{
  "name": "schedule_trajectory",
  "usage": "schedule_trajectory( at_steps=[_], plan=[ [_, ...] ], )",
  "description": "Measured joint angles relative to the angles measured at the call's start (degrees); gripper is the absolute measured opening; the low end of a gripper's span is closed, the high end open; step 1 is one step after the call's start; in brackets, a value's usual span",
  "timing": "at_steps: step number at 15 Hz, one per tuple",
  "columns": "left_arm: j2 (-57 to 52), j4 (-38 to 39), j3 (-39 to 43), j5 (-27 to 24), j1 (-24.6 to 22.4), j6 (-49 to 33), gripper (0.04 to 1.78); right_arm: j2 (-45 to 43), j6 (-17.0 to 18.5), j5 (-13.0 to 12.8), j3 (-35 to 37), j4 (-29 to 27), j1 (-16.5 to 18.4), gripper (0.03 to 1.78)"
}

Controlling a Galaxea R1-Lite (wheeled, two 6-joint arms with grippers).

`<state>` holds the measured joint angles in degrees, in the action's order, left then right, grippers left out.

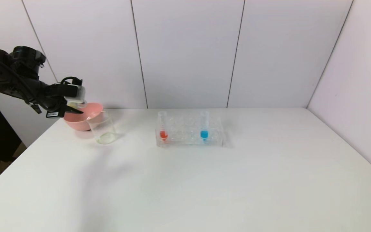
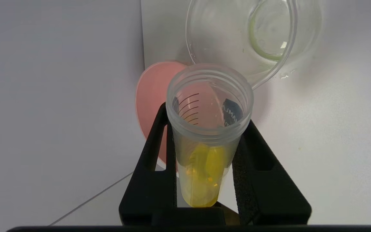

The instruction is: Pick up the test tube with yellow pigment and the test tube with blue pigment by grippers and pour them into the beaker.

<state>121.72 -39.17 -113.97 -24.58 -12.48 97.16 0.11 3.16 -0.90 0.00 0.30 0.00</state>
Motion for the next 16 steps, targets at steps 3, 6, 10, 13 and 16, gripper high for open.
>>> schedule_trajectory(
  at_steps=[3, 6, 10, 13, 16],
  plan=[
    [-0.52, -1.99, -0.20, 1.67, 0.35, -0.02, 0.50, 0.00, -0.02, -0.04, 0.00, -0.01, 0.00, 1.71],
    [-0.91, -2.50, -0.20, 2.06, 0.41, -0.20, 0.50, 0.00, 0.00, 0.00, 0.00, -0.01, 0.00, 1.71],
    [-1.22, -4.62, -0.20, 4.49, 0.85, -0.50, 0.50, 0.00, 0.00, 0.00, 0.00, -0.01, 0.00, 1.71],
    [-1.38, -4.68, -0.23, 5.97, 1.30, -1.35, 0.50, 0.00, 0.00, -0.02, 0.00, 0.00, 0.00, 1.71],
    [-1.46, -4.66, -0.23, 7.22, 1.60, -1.40, 0.50, 0.00, 0.00, 0.00, 0.00, 0.00, 0.00, 1.71]
  ],
)
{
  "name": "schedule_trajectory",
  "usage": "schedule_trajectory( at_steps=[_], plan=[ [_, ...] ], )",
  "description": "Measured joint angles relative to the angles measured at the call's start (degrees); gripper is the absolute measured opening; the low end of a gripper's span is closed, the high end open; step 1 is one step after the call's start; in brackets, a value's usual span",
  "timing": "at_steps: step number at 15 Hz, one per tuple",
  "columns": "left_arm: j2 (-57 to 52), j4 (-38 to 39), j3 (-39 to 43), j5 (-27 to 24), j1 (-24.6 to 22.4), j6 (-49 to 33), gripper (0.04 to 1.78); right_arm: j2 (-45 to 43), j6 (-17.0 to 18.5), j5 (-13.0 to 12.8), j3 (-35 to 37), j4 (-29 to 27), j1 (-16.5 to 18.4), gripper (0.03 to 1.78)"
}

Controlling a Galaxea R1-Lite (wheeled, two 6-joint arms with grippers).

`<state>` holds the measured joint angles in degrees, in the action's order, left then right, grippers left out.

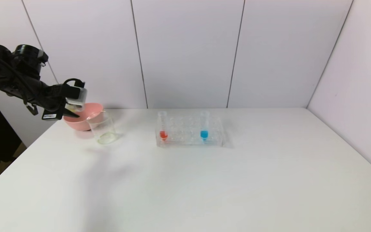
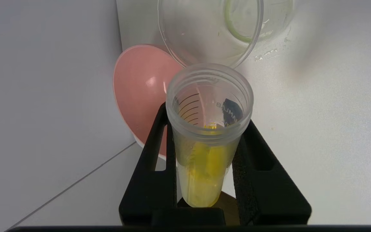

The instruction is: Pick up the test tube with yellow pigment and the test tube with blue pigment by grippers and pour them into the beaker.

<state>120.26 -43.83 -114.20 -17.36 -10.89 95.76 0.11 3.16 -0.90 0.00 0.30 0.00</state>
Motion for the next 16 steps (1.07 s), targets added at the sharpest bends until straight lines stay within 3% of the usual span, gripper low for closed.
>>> schedule_trajectory(
  at_steps=[16],
  plan=[
    [1.76, 0.45, -0.21, 15.24, 3.75, -3.62, 0.50, 0.00, -0.02, -0.02, 0.00, -0.01, 0.00, 1.71]
  ],
)
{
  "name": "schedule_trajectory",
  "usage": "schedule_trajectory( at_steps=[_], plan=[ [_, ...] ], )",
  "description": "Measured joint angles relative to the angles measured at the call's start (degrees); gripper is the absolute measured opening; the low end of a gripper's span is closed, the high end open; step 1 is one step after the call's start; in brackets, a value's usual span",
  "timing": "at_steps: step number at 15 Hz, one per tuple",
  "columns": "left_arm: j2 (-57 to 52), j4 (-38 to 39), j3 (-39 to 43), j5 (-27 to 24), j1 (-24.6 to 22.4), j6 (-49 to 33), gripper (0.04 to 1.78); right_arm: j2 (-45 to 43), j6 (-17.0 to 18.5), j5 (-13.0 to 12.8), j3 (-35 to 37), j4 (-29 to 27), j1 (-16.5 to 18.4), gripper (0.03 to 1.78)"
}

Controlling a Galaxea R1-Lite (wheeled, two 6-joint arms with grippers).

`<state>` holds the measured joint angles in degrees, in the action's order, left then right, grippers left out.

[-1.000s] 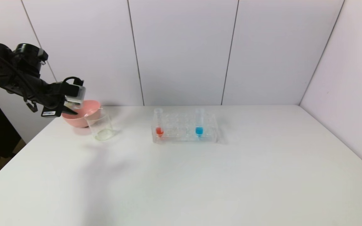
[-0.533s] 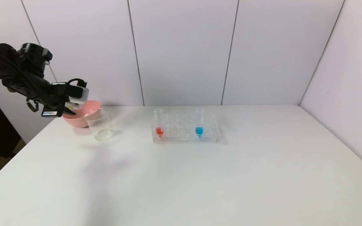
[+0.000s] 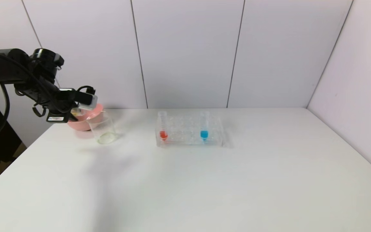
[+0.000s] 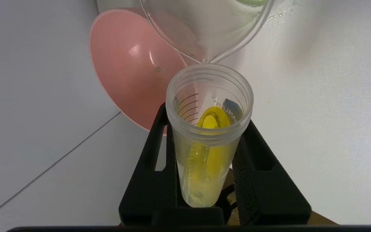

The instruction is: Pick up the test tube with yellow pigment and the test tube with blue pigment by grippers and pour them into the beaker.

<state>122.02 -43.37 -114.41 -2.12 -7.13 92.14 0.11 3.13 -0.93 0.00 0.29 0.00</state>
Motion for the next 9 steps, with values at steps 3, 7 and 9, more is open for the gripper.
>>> schedule_trajectory(
  at_steps=[3, 7, 9],
  plan=[
    [0.43, 0.02, -0.41, 1.27, 0.74, -0.60, 0.50, 0.00, 0.02, 0.02, 0.00, 0.01, 0.00, 1.71],
    [0.83, 0.49, -0.48, 3.24, 1.33, -0.79, 0.50, 0.00, 0.00, 0.05, 0.00, 0.00, 0.00, 1.71],
    [0.89, 0.74, -0.48, 4.64, 1.96, -1.34, 0.50, 0.00, 0.00, 0.00, 0.00, 0.00, 0.00, 1.71]
  ],
)
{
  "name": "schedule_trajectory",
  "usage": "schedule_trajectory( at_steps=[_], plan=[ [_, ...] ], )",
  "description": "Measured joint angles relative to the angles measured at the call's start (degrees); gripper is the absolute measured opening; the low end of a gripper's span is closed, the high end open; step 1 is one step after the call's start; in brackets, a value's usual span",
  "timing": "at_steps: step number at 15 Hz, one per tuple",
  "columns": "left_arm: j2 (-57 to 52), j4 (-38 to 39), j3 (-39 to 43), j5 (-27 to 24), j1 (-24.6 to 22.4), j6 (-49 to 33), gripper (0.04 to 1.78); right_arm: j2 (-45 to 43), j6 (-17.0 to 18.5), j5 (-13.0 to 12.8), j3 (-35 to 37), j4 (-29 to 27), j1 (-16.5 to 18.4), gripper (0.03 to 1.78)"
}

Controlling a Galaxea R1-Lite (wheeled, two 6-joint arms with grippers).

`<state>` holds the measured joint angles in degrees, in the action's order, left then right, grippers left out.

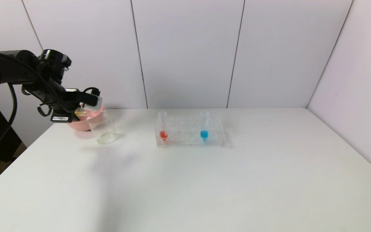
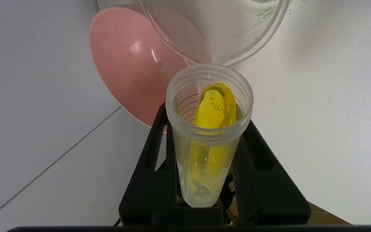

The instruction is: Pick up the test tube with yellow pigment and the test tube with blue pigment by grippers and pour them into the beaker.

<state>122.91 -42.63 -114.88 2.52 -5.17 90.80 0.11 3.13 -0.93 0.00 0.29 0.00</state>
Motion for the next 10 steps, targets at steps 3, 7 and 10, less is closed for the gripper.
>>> schedule_trajectory(
  at_steps=[3, 7, 10],
  plan=[
    [0.05, 0.22, 0.00, 1.27, 0.71, -0.50, 0.50, 0.00, 0.00, 0.00, 0.00, 0.01, 0.00, 1.71],
    [0.22, 1.07, 0.00, 3.78, 1.67, -0.52, 0.50, 0.00, 0.02, 0.05, 0.00, 0.01, 0.00, 1.71],
    [0.38, 1.65, 0.00, 6.29, 2.33, -0.50, 0.50, 0.00, 0.02, 0.02, 0.00, 0.00, 0.00, 1.71]
  ],
)
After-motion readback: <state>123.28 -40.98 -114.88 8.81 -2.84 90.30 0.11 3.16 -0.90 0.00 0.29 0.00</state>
